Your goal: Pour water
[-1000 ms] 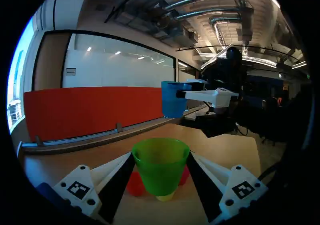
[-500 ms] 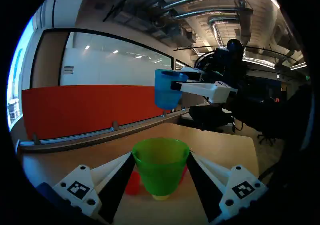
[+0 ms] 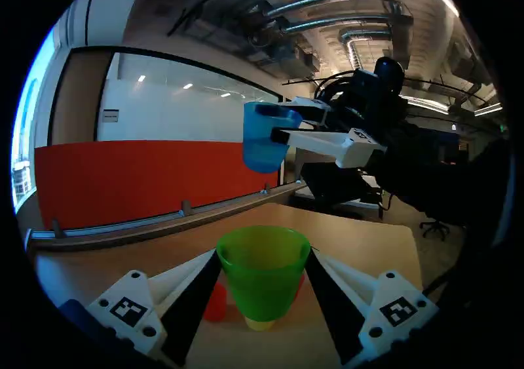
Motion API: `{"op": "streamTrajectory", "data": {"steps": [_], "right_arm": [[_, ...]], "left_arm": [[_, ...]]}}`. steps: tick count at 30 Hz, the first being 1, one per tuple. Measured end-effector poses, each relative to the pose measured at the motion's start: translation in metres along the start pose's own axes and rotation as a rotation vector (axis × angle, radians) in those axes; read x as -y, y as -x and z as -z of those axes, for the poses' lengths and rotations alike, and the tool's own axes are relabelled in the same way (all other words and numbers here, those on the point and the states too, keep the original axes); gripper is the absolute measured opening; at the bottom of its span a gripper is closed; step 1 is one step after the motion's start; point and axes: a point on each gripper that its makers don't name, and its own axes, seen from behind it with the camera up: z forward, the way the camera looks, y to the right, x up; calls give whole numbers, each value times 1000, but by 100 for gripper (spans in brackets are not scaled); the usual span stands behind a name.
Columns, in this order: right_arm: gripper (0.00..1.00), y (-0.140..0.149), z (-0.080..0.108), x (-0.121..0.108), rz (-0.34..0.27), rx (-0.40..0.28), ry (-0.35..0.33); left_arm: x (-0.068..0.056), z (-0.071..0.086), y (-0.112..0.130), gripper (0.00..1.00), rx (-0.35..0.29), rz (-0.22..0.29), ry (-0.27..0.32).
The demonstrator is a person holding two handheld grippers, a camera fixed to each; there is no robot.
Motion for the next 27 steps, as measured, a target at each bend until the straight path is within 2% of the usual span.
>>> {"op": "streamTrajectory", "data": {"steps": [18, 27], "right_arm": [[92, -14, -10, 4, 162, 7, -34], [92, -17, -12, 3, 220, 9, -39]], "left_arm": [[-5, -4, 3, 88, -3, 3, 25], [-11, -3, 4, 87, 0, -2, 46]]}}
